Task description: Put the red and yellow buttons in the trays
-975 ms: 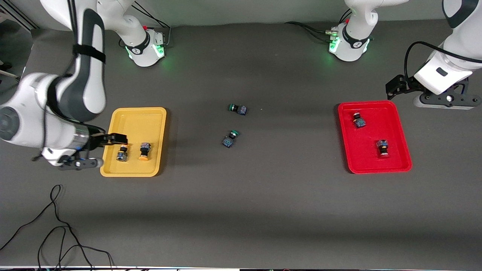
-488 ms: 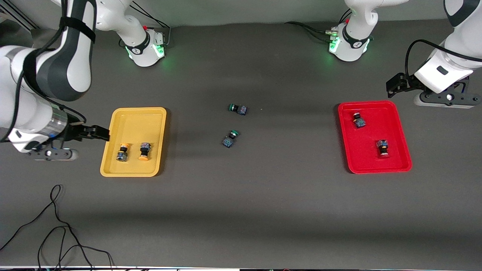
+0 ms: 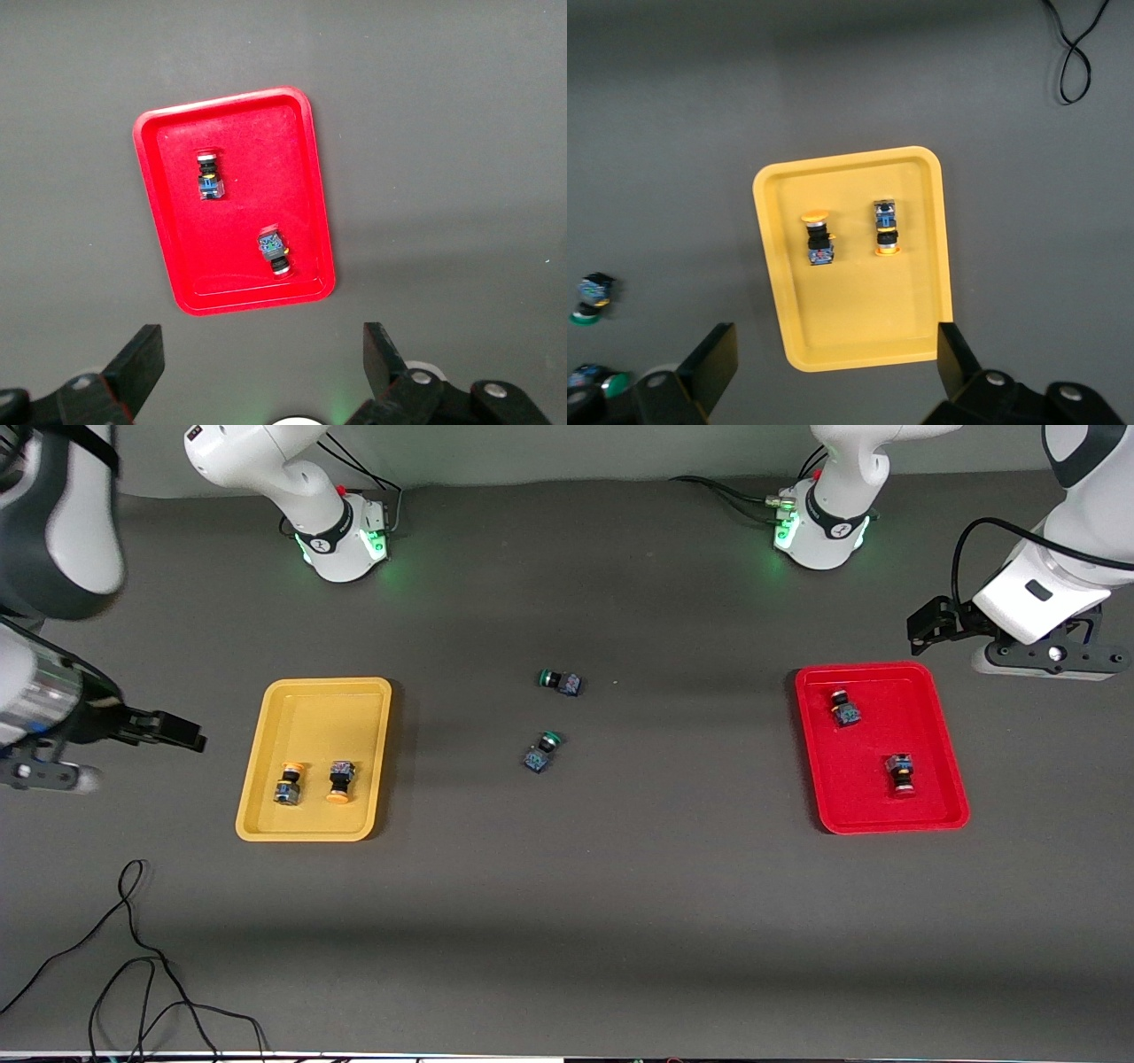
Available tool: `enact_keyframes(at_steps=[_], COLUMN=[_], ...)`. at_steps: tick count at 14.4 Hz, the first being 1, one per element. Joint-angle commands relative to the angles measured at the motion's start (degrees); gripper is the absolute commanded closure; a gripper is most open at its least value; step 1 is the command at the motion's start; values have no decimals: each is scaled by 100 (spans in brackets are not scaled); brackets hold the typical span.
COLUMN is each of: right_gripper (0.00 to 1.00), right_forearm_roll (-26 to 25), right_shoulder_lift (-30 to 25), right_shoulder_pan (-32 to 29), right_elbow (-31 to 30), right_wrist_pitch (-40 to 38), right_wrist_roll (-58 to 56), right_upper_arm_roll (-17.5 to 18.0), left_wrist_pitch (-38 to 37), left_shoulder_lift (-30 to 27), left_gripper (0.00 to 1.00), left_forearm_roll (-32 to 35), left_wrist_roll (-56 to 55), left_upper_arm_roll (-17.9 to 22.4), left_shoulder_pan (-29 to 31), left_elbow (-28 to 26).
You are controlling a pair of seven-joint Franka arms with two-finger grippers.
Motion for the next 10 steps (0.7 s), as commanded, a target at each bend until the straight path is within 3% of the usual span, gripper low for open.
enact_keyframes(at_steps=[1, 3, 4, 10], right_gripper=[0, 0, 0, 0], right_forearm_roll=[-231, -398, -399, -434], right_shoulder_lift=[-372, -583, -679, -654], right_shoulder_pan=[-1177, -1847, -2076, -2157], right_elbow=[-162, -337, -451, -373], right_wrist_pitch=[97, 254, 299, 168], right_wrist_roll=[206, 206, 198, 22], right_upper_arm_roll=[1222, 1944, 2121, 2211], left_wrist_pitch=[-91, -126, -126, -91], left_shoulder_lift=[-6, 12, 12, 38], left_gripper=[0, 0, 0, 0], left_forearm_roll=[0, -9, -9, -18], left_wrist_roll=[87, 87, 87, 96], left_upper_arm_roll=[28, 19, 19, 19], left_shoulder_pan=[-52, -61, -61, -79], left_elbow=[86, 94, 94, 182])
